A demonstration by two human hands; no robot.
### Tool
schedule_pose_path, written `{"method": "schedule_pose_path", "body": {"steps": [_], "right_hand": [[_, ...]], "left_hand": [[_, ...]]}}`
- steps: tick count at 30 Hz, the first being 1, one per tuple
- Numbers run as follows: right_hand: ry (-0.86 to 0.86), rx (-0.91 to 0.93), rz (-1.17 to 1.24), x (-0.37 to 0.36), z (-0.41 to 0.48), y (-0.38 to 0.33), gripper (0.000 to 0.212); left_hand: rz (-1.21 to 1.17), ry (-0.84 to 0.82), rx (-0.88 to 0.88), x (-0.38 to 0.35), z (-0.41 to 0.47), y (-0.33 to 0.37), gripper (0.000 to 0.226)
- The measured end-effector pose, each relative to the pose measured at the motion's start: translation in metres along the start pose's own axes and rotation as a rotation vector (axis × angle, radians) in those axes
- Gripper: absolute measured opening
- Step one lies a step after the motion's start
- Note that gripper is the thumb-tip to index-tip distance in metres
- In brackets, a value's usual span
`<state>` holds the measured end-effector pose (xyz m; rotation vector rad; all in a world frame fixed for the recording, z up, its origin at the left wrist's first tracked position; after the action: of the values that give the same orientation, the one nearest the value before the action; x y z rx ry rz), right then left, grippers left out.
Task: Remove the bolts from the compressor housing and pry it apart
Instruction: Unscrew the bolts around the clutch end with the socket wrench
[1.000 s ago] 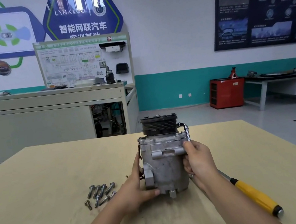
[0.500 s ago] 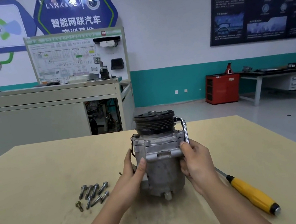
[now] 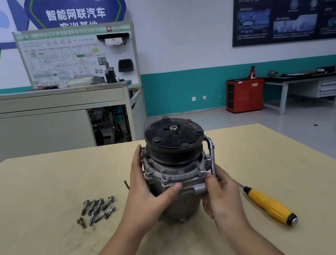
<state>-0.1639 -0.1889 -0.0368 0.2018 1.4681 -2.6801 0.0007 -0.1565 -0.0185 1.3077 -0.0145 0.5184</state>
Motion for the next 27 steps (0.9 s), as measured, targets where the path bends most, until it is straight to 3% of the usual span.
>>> {"method": "schedule_pose_path", "body": {"steps": [6, 10, 16, 21, 25, 27], "right_hand": [[0.030, -0.051, 0.004, -0.002, -0.004, 0.001, 0.021], [0.146, -0.092, 0.076, 0.007, -0.003, 0.007, 0.029], [0.237, 0.062, 0.123, 0.029, 0.024, -0.012, 0.026], [0.137, 0.231, 0.504, 0.021, 0.043, -0.067, 0.022], [-0.042, 0.256, 0.589, -0.001, 0.043, -0.094, 0.026], [-0.143, 0.203, 0.491, -0.006, 0.041, -0.096, 0.033]], "left_hand": [[-0.057, 0.008, -0.011, 0.001, 0.000, 0.000, 0.101], [-0.110, -0.019, -0.008, 0.001, -0.002, -0.003, 0.090], [-0.152, -0.032, 0.003, 0.002, -0.001, -0.006, 0.085], [-0.141, -0.039, -0.016, 0.003, 0.002, -0.008, 0.086], [-0.129, -0.032, -0.037, 0.003, 0.004, -0.009, 0.082], [-0.129, -0.033, -0.037, 0.003, 0.004, -0.009, 0.082]]}}
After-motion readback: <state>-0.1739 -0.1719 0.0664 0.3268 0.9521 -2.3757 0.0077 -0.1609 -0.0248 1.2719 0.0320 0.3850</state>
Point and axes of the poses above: each hand's wrist, its own z-axis towards the middle knuckle, its own x-axis out of the back of the hand, y = z × x, the point moved 5 cm from there along z, towards the middle knuckle, and after that the axes turned 13 degrees about x, right-handed, at the moved point
